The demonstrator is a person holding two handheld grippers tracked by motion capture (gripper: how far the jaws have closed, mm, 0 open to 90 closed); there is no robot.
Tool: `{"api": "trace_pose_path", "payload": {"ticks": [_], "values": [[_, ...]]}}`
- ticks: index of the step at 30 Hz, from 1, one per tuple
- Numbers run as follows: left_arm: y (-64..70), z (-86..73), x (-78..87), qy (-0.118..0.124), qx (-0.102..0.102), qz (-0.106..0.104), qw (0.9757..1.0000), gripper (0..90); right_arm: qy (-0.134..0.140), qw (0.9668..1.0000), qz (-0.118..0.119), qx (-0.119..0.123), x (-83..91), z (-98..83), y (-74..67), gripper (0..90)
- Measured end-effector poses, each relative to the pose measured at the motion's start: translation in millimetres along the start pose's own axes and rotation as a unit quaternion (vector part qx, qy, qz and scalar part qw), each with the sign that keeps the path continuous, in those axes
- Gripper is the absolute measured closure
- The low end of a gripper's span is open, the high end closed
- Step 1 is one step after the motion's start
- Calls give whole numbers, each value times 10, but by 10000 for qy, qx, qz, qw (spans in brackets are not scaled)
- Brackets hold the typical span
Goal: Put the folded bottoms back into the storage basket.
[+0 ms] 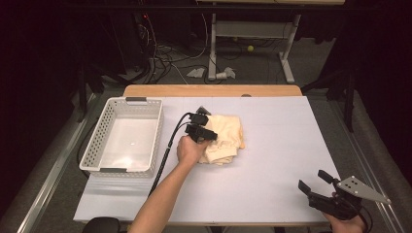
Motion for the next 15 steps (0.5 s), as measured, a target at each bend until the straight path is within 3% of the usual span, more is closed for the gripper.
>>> {"api": "trace_pose_path", "payload": {"ticks": [6, 15], "values": [[-7, 11, 37, 6, -27, -148, 9999, 668, -3, 10000, 9, -5, -1, -1, -1, 186], [40, 30, 166, 116, -172, -326, 9993, 696, 12, 10000, 25, -3, 1, 0, 0, 186]]}}
Point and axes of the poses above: each handheld gripper's, and its own axes: x roughly backward along the jaws, z roughly out of its top, y roughly to its right, the point moved 9 cm from there along -x, roughly forward along the jaws, and after that the axes turned 4 degrees about -z, right-handed, at the moved point
